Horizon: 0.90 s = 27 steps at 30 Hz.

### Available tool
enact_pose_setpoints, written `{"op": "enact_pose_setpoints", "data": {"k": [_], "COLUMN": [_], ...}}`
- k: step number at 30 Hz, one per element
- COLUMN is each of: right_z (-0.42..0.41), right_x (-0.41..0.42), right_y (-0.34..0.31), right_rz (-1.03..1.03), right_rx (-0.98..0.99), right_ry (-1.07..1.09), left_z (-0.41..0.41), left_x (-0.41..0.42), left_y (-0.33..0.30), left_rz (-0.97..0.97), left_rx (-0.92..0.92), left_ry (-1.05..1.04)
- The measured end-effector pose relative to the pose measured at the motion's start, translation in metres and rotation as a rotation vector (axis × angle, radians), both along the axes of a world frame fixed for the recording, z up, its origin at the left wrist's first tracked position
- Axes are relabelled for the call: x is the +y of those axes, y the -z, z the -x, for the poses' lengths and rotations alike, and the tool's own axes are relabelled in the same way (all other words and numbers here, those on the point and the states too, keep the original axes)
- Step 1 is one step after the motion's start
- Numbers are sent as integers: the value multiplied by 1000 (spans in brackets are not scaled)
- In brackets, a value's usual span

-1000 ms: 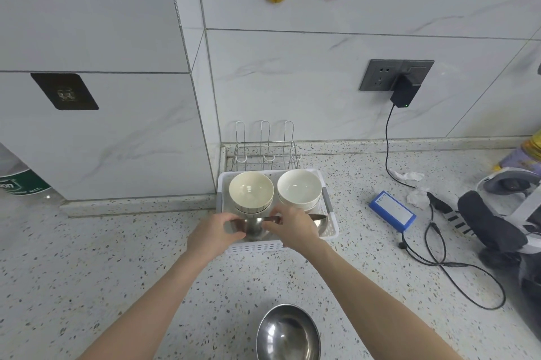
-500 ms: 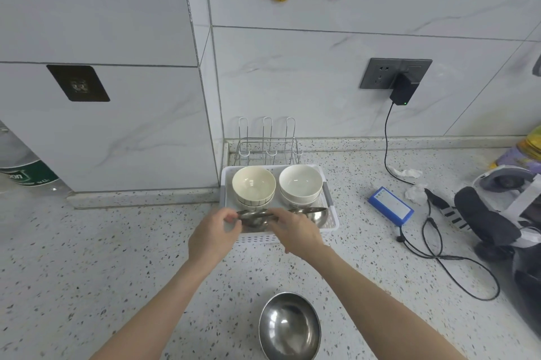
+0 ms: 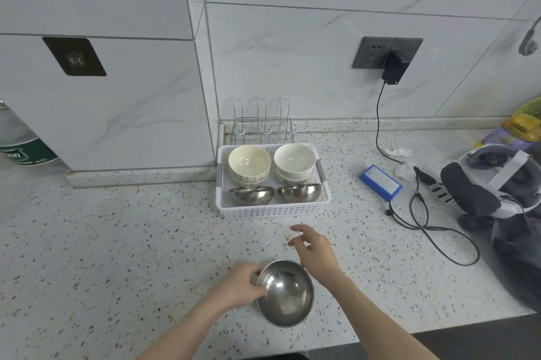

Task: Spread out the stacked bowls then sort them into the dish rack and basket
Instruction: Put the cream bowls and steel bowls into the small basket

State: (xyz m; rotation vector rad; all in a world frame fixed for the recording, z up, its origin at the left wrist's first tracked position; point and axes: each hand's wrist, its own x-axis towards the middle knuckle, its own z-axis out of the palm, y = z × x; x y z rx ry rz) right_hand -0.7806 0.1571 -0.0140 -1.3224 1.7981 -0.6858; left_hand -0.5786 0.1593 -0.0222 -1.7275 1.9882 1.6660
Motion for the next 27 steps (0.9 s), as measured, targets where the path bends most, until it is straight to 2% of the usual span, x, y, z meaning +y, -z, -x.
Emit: {"op": "enact_pose_setpoints", "data": {"k": [4,13,18,27], "right_z": [6,19,21,11], "right_x": [1,-24,-32,-76], "right_y": [-5,-56,-73,-74], "right_rz": [1,133,119,86], "right_rx": [-72,-387,-492,-480], "right_ry": [25,71,-124,-296], "left_z": [-3,-26,-32,-38], "left_x": [-5,-48,-76,-115], "left_y": [-11,-54,-64,-68], "left_rz": [-26,-102,-123,-221], "left_rx": [51,221,348,345], "left_ry": [-145,-379,-517,-588]}}
